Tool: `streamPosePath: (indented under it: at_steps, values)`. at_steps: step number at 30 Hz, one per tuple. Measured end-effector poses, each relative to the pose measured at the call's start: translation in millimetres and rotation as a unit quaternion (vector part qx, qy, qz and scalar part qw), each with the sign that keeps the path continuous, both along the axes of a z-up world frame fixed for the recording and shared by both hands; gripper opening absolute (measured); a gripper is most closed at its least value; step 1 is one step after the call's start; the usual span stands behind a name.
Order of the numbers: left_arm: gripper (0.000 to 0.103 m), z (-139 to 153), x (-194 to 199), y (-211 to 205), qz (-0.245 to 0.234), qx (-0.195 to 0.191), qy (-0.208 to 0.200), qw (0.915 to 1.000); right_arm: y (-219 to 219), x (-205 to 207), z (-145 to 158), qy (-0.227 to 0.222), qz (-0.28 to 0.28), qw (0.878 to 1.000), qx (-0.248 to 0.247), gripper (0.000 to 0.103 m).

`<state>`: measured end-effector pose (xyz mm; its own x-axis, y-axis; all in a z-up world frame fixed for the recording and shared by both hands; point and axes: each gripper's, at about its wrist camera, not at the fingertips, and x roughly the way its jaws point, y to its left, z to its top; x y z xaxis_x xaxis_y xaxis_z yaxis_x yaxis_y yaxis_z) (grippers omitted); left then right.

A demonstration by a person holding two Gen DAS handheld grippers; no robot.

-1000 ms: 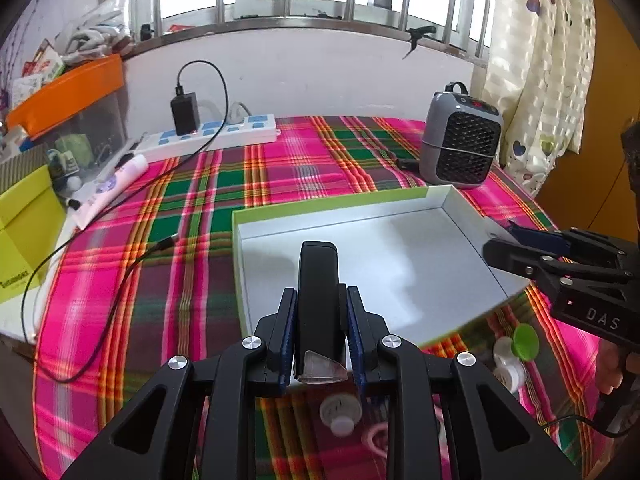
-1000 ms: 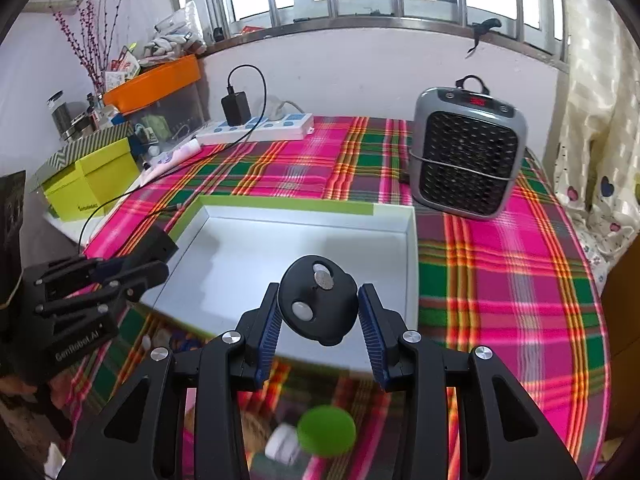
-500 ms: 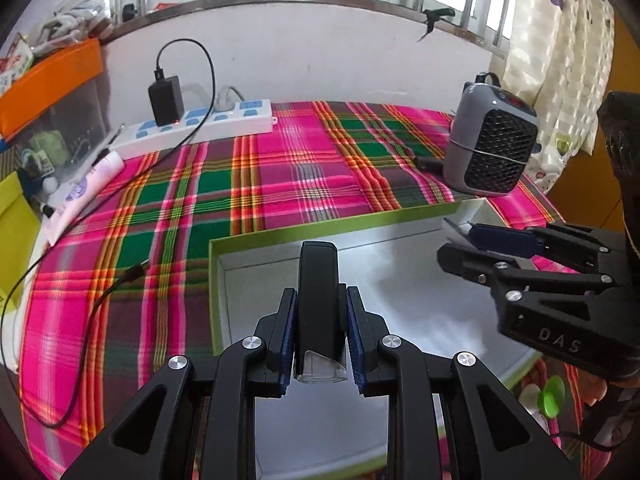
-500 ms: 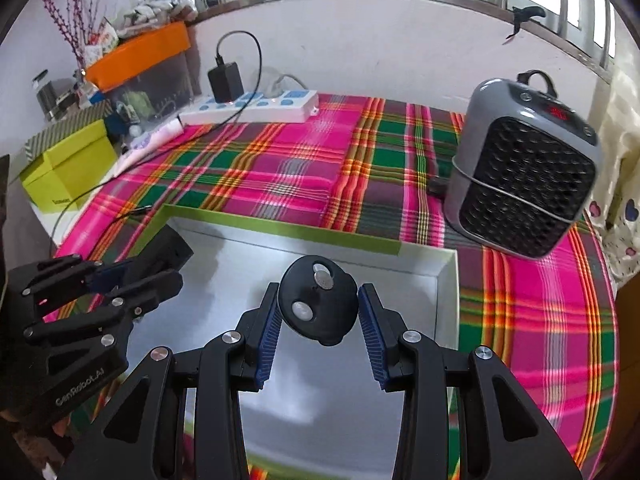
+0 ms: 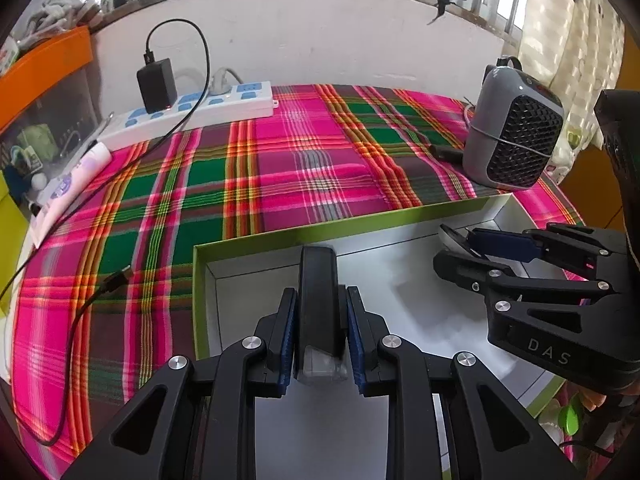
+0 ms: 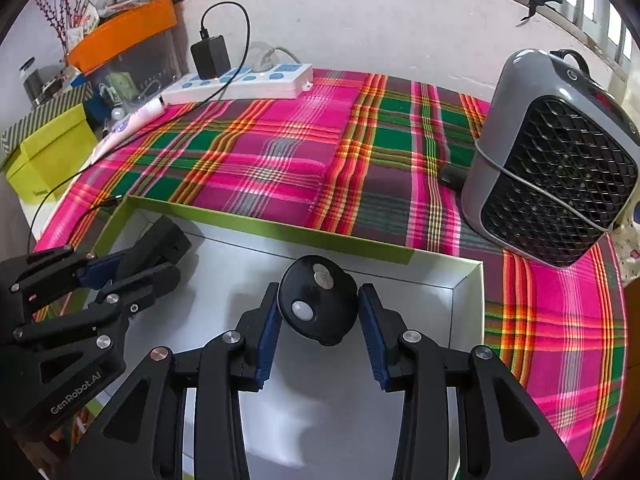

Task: Organize objects
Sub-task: 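Carry the flashlight in the left tool into the white box while the right carries the puck, then open the left tool releasing the flashlight while the right tool releases the puck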

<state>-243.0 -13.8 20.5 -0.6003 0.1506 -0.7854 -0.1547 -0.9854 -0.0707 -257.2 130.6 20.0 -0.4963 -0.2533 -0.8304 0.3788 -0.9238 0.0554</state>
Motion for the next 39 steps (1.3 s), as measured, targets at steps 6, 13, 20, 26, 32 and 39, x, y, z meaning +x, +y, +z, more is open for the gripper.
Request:
streamPosePath:
  at_steps: [6, 13, 20, 26, 32, 39]
  values:
    - [0.021, -1.3, -2.5, 1.2, 0.001, -0.005, 0.001, 1.0, 0.8, -4.8, -1.7, -0.008, -0.008, 1.0, 0.0, 0.04]
    - [0.021, -1.4, -3.1, 1.7, 0.003, -0.008, 0.001, 1.0, -1.2, -7.2, -2.9, -0.01, -0.007, 1.0, 0.005, 0.04]
    - [0.023, -2.0, -4.7, 0.0, 0.006, -0.008, -0.004, 0.9999, -2.4, -7.5, -3.5, -0.011, -0.007, 1.0, 0.007, 0.04]
    - [0.031, -2.2, -4.8, -1.1, 0.008, -0.006, -0.005, 0.9999, -2.6, -7.0, -3.1, -0.011, -0.006, 1.0, 0.009, 0.042]
    - [0.039, 2.8, -1.5, -1.2, 0.009, -0.004, 0.0, 1.0, -3.6, -4.0, -2.8, -0.01, -0.006, 1.0, 0.011, 0.049]
    - [0.042, 7.1, 4.2, -1.4, 0.017, -0.008, 0.005, 0.9998, 0.0, -0.5, -0.5, -0.005, -0.013, 1.0, 0.009, 0.049]
